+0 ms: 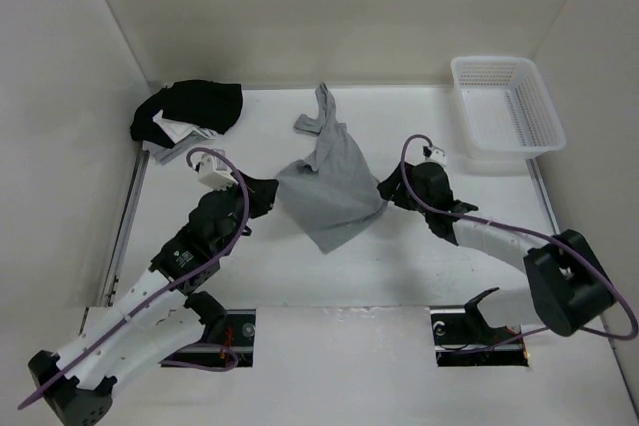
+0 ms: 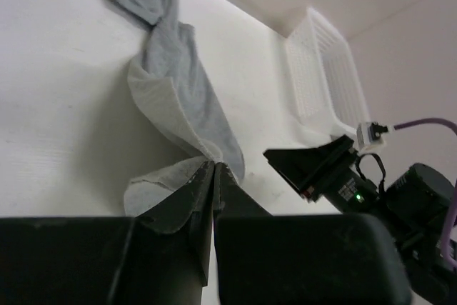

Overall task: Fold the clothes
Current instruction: Flatten the tank top out

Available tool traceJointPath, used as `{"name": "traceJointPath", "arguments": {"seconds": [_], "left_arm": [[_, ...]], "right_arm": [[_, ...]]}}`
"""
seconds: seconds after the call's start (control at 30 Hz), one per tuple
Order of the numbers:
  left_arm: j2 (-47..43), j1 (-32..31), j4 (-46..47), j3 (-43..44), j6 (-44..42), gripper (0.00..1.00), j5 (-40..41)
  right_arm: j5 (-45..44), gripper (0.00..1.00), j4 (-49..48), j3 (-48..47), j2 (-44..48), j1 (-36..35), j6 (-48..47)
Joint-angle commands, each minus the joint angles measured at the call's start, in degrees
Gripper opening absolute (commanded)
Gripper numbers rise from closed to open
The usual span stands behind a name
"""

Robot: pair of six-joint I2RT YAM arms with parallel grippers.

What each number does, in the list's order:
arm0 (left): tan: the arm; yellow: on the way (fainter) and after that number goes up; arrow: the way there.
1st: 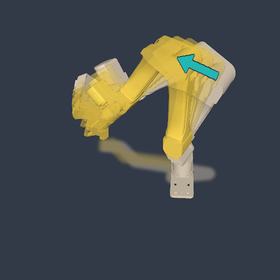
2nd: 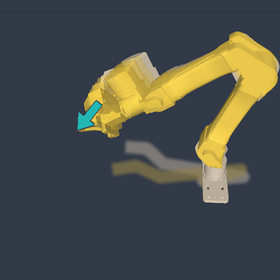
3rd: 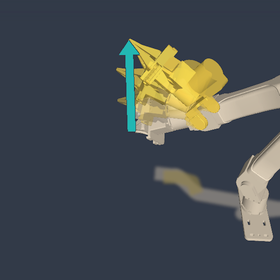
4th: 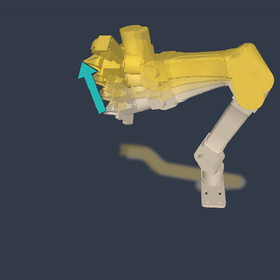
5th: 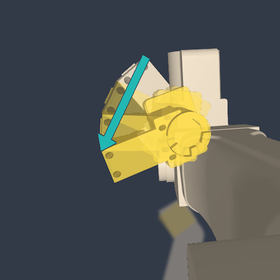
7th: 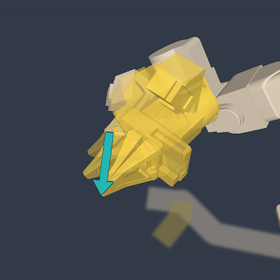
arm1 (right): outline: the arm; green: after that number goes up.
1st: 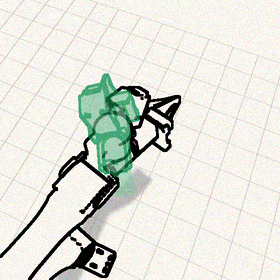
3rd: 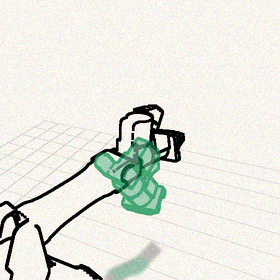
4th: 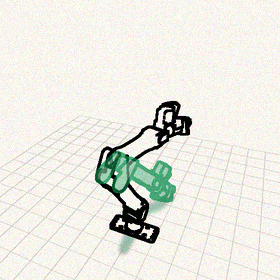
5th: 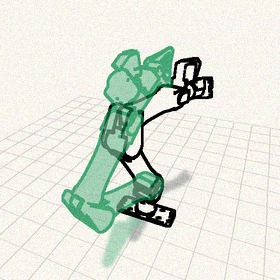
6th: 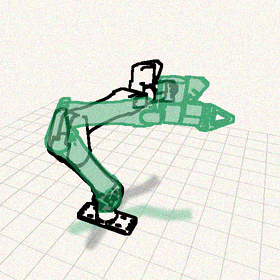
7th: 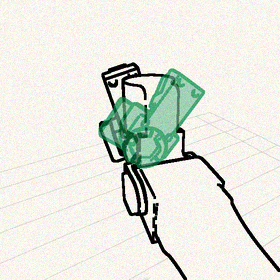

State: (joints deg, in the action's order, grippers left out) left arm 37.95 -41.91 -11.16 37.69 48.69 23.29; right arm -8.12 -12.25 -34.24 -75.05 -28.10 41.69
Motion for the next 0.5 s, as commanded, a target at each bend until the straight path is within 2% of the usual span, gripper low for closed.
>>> {"name": "traceJointPath", "arguments": {"seconds": [0.0, 0.13, 0.17, 0.3, 0.33, 0.4, 0.47], "left_arm": [[1.0, 5.1, -4.0, -4.0, -3.0, 0.01, -6.1], [-0.3, 9.0, -2.7, -5.1, -3.7, 0.01, -8.0], [-0.8, 10.3, -1.7, -5.0, -4.1, 0.01, -8.5], [-0.8, 12.7, 0.8, -4.1, -5.7, 0.01, -8.8], [-0.6, 13.5, 1.4, -3.7, -6.1, 0.01, -8.9], [-0.4, 14.3, 2.6, -2.9, -6.2, 0.01, -9.2], [-0.7, 14.8, 3.3, -0.6, -6.4, 0.01, -9.6]], "right_arm": [[-0.3, 0.59, -0.4, -0.6, -4.9, -0.1, 3.8], [-0.4, 0.53, -0.1, -2.1, -11.1, -0.1, 5.6], [0.6, 0.47, -0.1, -3.3, -13.4, -0.3, 6.0], [2.5, 0.39, 0.0, -5.6, -16.4, -0.5, 7.3], [2.7, 0.31, -0.3, -6.0, -17.1, -0.5, 7.7], [2.1, 0.09, -0.8, -6.4, -17.1, -0.6, 8.5], [-0.3, 0.02, -2.5, -5.4, -12.3, -1.0, 8.1]]}}
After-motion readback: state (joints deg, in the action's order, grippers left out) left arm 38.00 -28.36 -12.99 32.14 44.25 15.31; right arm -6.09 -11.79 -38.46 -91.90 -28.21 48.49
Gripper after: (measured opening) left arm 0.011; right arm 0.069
